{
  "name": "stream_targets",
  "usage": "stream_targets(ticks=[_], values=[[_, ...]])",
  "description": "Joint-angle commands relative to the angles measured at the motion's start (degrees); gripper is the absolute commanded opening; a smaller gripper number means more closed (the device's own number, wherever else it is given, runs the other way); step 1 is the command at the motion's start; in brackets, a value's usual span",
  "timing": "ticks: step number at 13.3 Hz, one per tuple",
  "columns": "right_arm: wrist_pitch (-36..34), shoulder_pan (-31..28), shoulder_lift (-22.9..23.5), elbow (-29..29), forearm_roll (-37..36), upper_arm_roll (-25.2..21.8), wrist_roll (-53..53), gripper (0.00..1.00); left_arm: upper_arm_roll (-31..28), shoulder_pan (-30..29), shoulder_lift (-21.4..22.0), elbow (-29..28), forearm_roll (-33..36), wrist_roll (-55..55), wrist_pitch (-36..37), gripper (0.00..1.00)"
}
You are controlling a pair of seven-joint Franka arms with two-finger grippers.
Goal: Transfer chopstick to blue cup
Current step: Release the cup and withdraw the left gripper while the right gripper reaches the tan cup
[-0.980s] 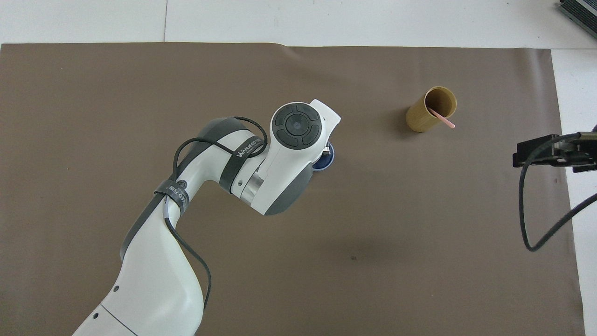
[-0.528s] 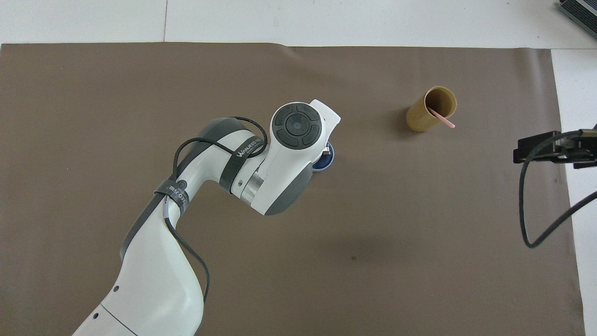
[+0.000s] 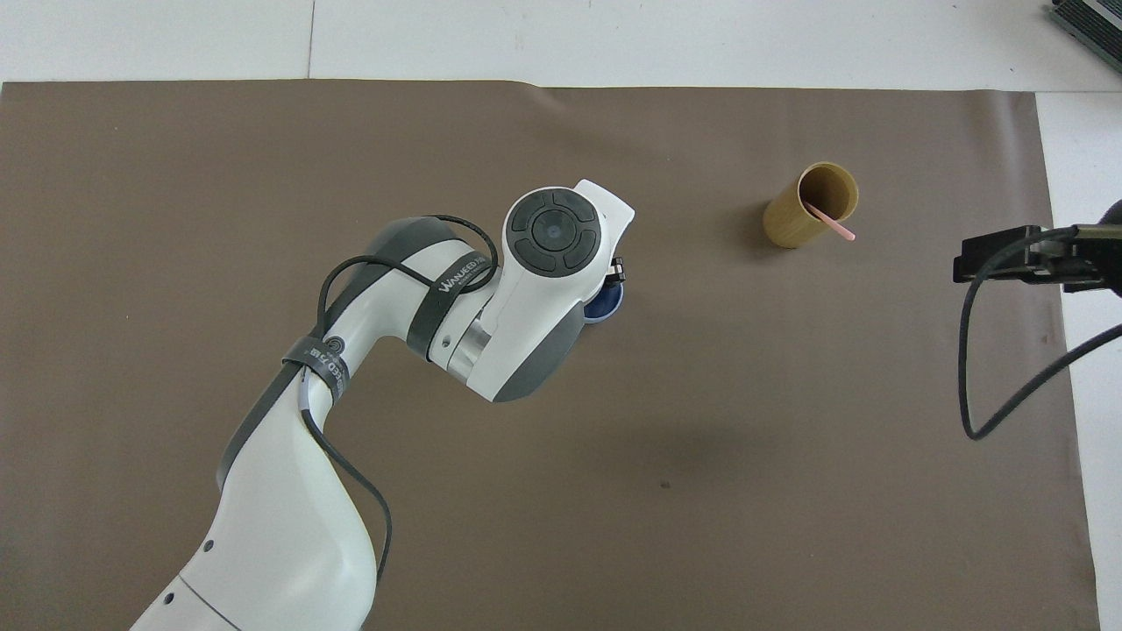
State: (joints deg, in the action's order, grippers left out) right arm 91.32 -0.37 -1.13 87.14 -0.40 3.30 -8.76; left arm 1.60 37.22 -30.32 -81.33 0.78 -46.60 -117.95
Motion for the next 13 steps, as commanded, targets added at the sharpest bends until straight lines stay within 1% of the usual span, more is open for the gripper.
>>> stream_targets(ticks=[1,3,5,6,7,9,10,11,12,13], values=[[5.2,-0.4,3.1,1.1,-0.5,0.7,1.9,1.00,-0.5,-3.1,6.0,-0.1,1.2,0.9,5.9,1.00],[9.0,-0.3,6.5,1.5,-0.7,0.7,4.7,1.00,-0.5,-6.6,8.6,-0.4,1.0,5.7,8.3,1.00],[15.8,-0.3,7.5,6.1,-0.7,0.7,5.8,1.00,-0.5,-10.3,11.2,-0.9,0.9,12.3,11.9,1.00],[18.9,0.4,7.8,8.4,-0.7,0.7,5.8,1.00,-0.5,-12.8,13.2,-2.1,0.7,15.7,13.2,1.00],[20.4,0.9,8.4,10.0,-0.7,0.7,5.9,1.00,-0.5,-14.8,15.3,-3.6,0.6,19.0,14.3,1.00],[24.6,1.0,9.9,12.3,-0.8,0.7,7.3,1.00,-0.5,-18.8,19.1,-6.9,0.6,25.0,16.7,1.00],[26.4,1.1,10.4,13.0,-0.8,0.7,8.2,0.95,-0.5,-20.7,20.4,-7.7,0.6,27.9,17.8,1.00],[26.9,1.1,10.4,13.1,-0.9,0.7,9.0,0.84,-0.5,-22.4,21.1,-7.7,0.6,30.7,19.5,1.00],[26.5,1.2,10.4,13.1,-1.2,0.7,9.5,0.69,-0.5,-24.2,21.8,-7.7,0.6,33.7,20.8,1.00],[26.3,1.2,10.4,13.1,-2.1,0.7,9.6,0.39,-0.5,-26.0,22.3,-7.7,0.6,36.9,21.7,1.00]])
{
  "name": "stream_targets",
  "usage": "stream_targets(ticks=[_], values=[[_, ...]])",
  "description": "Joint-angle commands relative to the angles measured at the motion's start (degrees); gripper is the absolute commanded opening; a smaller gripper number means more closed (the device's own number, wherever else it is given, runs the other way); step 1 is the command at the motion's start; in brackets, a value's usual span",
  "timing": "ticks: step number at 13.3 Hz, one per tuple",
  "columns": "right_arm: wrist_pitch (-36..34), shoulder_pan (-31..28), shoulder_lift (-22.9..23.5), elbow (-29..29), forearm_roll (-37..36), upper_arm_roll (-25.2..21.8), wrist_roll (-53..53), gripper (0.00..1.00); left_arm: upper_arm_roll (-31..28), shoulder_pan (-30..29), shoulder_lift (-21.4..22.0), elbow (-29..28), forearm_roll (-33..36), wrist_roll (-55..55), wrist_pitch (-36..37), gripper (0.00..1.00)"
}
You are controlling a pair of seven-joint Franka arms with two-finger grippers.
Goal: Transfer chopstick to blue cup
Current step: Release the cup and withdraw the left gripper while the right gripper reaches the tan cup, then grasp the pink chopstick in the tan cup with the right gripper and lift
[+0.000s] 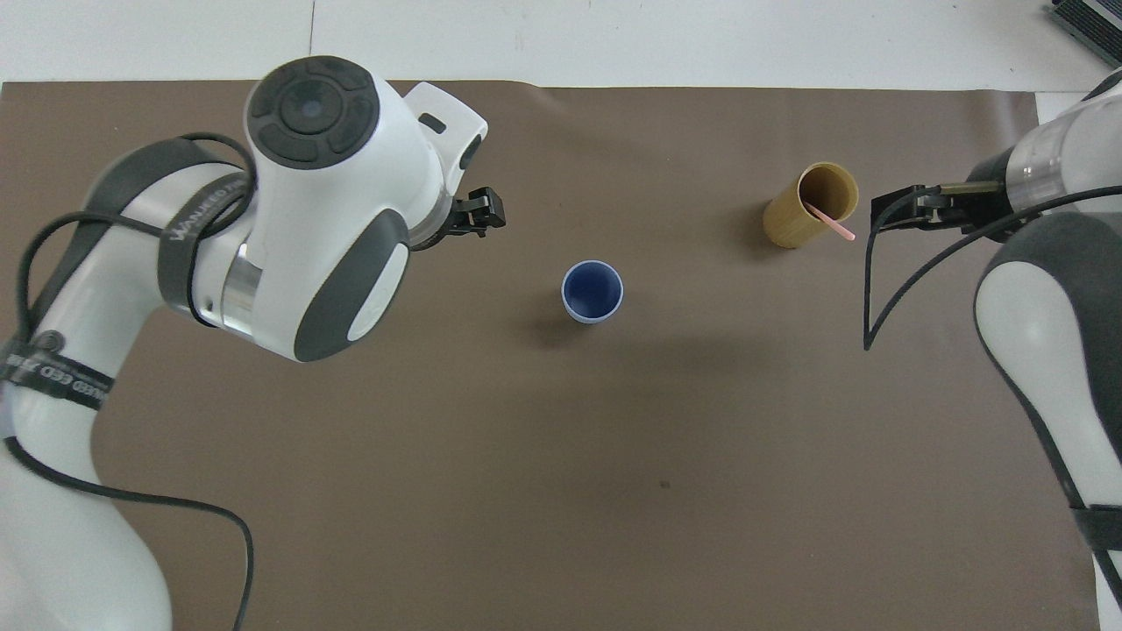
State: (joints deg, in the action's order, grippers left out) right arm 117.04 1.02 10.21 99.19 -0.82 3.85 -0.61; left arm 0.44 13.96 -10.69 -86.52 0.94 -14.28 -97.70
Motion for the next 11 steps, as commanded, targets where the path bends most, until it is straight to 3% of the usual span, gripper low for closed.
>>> stream_targets(ticks=[1,3,6,11], values=[[0.6,0.2,-0.9,0.9,-2.3,0.2,1.4,0.19,0.7,-4.7,3.2,-2.5,0.5,7.7,2.7,1.00],[1.2,0.7,-0.6,0.6,-2.5,0.2,1.3,0.00,0.7,-8.2,4.3,-2.5,0.5,13.7,5.1,1.00],[1.0,0.7,-0.6,0.1,-2.5,0.2,1.3,0.00,0.6,-11.2,6.2,-1.7,0.2,18.6,6.9,1.00],[-1.9,0.7,-2.5,-2.4,-2.5,0.0,1.4,0.00,0.8,-11.4,7.9,3.4,-1.5,18.5,13.2,1.00]])
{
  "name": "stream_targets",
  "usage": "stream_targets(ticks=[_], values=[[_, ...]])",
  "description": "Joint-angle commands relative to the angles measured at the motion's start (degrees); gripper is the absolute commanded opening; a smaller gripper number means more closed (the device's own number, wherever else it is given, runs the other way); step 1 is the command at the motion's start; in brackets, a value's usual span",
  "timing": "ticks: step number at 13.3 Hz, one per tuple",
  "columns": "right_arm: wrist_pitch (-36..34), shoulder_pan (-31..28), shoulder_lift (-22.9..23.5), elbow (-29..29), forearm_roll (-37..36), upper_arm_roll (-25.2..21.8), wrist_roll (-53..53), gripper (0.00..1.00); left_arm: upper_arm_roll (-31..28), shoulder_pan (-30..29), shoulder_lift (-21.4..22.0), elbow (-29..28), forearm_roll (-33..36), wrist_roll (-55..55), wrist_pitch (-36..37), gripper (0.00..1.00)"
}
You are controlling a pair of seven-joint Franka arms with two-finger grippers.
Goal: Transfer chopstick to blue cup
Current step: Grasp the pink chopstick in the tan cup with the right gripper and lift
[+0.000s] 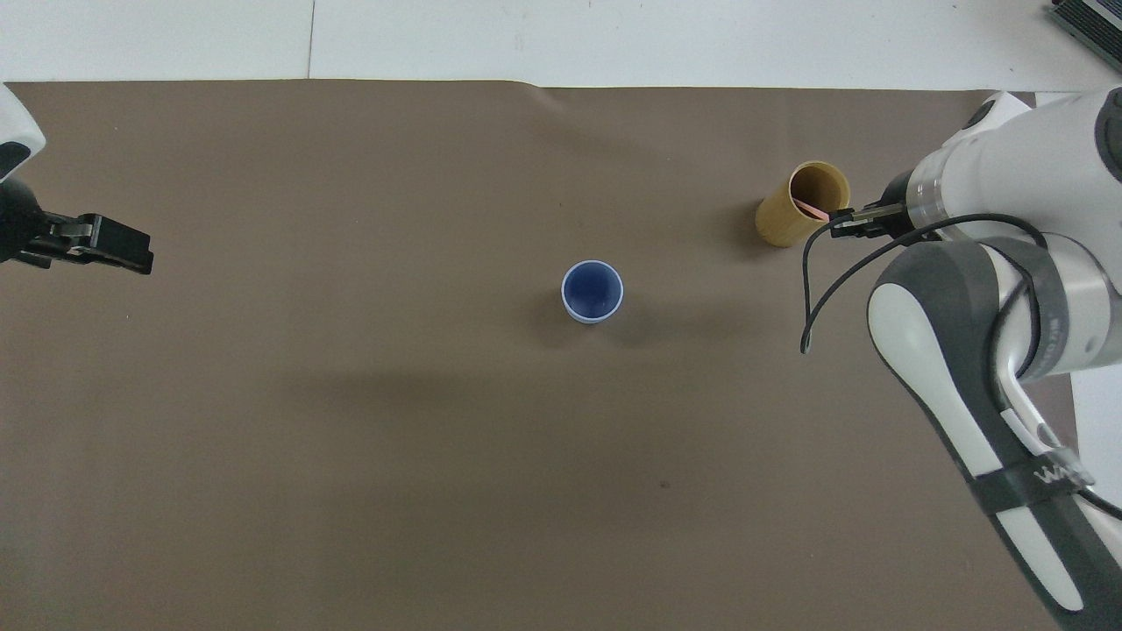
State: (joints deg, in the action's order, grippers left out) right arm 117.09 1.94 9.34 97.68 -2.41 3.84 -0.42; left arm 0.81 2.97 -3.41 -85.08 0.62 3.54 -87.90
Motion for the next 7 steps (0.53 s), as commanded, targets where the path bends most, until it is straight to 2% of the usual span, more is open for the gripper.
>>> stream_targets(ticks=[1,4,7], values=[[-5.1,-0.4,-2.0,-3.0,-0.7,0.1,1.0,0.00,0.3,-0.5,0.7,1.9,-2.3,0.7,3.6,1.00],[-15.1,-0.3,-3.9,-9.5,0.5,0.4,0.6,0.00,0.3,-0.4,2.2,1.7,-2.6,0.7,3.9,1.00],[-21.5,-0.2,-6.3,-12.0,5.0,0.6,-3.7,0.00,0.2,-0.4,2.2,1.9,-2.1,0.7,6.1,1.00]])
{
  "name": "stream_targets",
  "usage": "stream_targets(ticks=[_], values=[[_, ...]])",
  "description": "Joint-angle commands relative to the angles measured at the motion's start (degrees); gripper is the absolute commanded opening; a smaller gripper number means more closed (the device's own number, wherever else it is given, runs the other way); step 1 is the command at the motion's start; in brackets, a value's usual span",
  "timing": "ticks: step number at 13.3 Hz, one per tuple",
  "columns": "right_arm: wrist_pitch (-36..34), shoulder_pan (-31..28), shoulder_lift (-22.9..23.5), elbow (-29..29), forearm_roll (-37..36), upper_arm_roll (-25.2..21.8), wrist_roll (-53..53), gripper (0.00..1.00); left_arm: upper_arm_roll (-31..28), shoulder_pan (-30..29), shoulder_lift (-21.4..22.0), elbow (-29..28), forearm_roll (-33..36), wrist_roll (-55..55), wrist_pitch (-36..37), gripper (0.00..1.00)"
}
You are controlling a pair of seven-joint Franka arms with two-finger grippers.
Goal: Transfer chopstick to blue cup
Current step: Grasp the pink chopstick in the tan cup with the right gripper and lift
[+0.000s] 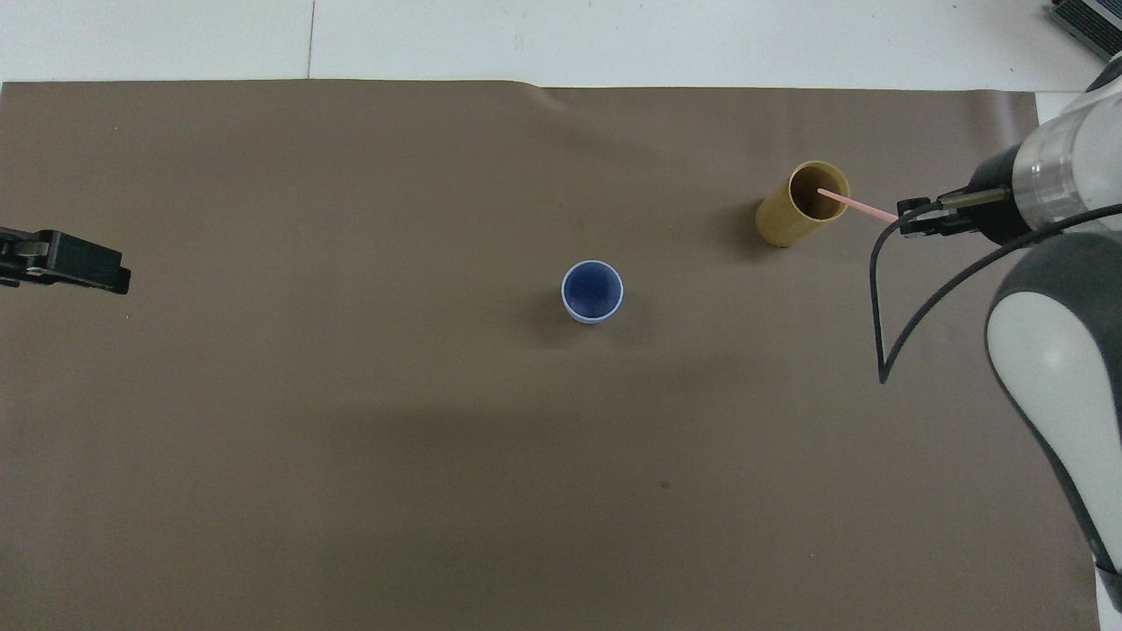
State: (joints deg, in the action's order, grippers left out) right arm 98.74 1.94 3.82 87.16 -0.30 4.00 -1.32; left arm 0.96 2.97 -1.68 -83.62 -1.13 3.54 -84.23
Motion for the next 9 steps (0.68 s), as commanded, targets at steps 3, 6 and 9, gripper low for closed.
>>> stream_targets(ticks=[3,6,9], values=[[-3.8,0.2,-0.9,-1.7,5.0,5.0,-17.5,0.00,0.2,-0.4,1.6,0.1,-0.9,0.7,2.3,1.00],[-3.0,0.3,-0.7,-2.0,9.2,9.8,-37.5,0.00,0.1,-0.7,2.2,-0.2,-0.8,0.3,2.2,1.00],[-0.1,3.6,0.0,-1.7,14.4,11.0,-50.1,0.00,0.1,-0.6,2.2,-0.2,-0.8,0.3,2.2,1.00]])
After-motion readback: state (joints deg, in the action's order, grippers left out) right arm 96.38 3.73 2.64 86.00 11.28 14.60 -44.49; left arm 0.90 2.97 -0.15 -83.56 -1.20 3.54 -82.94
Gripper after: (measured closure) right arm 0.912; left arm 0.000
